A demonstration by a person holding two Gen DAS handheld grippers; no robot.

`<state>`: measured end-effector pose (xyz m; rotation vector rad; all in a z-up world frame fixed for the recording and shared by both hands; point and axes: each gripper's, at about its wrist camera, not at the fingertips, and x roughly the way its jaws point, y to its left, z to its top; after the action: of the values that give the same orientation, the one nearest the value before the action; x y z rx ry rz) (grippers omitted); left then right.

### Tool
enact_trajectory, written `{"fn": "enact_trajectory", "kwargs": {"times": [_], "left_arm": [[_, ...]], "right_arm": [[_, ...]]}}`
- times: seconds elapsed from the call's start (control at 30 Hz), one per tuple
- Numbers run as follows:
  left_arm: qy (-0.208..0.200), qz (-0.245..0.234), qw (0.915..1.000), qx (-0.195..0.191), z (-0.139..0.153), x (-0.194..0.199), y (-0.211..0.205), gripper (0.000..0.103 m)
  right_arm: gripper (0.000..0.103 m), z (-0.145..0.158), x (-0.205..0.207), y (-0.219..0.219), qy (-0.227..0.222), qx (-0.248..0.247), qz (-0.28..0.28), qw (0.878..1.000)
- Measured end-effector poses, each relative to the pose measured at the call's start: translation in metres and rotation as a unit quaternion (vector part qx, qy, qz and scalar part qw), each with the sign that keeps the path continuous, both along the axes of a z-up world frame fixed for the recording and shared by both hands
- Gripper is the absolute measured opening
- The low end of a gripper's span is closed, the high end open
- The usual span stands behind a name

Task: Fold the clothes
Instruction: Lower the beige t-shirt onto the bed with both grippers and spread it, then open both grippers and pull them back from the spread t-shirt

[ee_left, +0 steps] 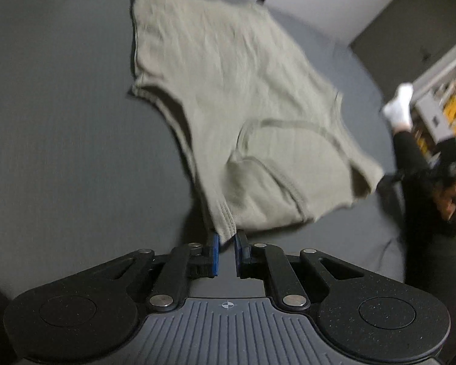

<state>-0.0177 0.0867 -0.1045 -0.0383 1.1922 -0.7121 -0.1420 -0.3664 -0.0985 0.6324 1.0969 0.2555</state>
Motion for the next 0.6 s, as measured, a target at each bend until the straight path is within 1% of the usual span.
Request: {"fn": "enact_trajectory", "kwargs": {"times": [0.03, 0.1, 0.13, 0.2, 0.23, 0.27, 0.3, 0.37, 0.4, 0.43, 0.5, 0.57, 0.6], "left_arm": [[0.0, -0.006, 0.9999, 0.01, 0.006, 0.0, -0.003, 0.009], [-0.004, -0.014, 0.9997, 0.022, 0.009, -0.005, -0.005, 0.009], [0.002, -0.012, 0.9995, 0.029, 0.013, -0.006, -0.004, 0.01], [0.016, -0.008, 0.9988, 0.045, 0.021, -0.009, -0.002, 0.017], [0.021, -0.006, 0.9983, 0.053, 0.025, -0.01, -0.001, 0.02], [0.018, -0.008, 0.9977, 0.065, 0.029, -0.014, 0.0, 0.025], [0.013, -0.009, 0.9969, 0.077, 0.033, -0.019, 0.0, 0.028], [-0.013, -0.012, 0.9957, 0.091, 0.04, -0.028, 0.0, 0.029], [-0.032, -0.008, 0.9956, 0.088, 0.047, -0.032, 0.002, 0.029], [-0.051, -0.002, 0.9952, 0.083, 0.053, -0.036, 0.004, 0.029], [-0.089, 0.024, 0.9948, 0.045, 0.063, -0.041, 0.001, 0.029], [-0.124, 0.05, 0.991, 0.005, 0.073, -0.045, -0.003, 0.029], [-0.124, 0.065, 0.9899, -0.02, 0.071, -0.044, -0.006, 0.029]], "right_arm": [[0.005, 0.001, -0.001, 0.004, 0.006, -0.01, 0.01, 1.0], [0.006, 0.004, 0.002, 0.01, 0.018, -0.028, 0.024, 0.999], [0.007, 0.004, 0.003, 0.011, 0.025, -0.038, 0.03, 0.999], [0.007, 0.002, 0.003, 0.011, 0.033, -0.054, 0.04, 0.997], [0.01, 0.003, 0.002, 0.007, 0.035, -0.057, 0.044, 0.997], [0.01, 0.004, 0.0, 0.005, 0.037, -0.06, 0.046, 0.996], [0.011, 0.005, -0.002, 0.005, 0.037, -0.06, 0.045, 0.996], [0.017, 0.009, -0.001, 0.008, 0.026, -0.064, 0.043, 0.997], [0.021, 0.012, -0.002, 0.01, 0.015, -0.069, 0.044, 0.997], [0.024, 0.017, -0.004, 0.015, 0.0, -0.079, 0.049, 0.996], [0.024, 0.025, -0.008, 0.027, -0.032, -0.096, 0.063, 0.993], [0.024, 0.033, -0.011, 0.043, -0.067, -0.101, 0.077, 0.99], [0.025, 0.035, -0.011, 0.052, -0.082, -0.103, 0.081, 0.988]]}}
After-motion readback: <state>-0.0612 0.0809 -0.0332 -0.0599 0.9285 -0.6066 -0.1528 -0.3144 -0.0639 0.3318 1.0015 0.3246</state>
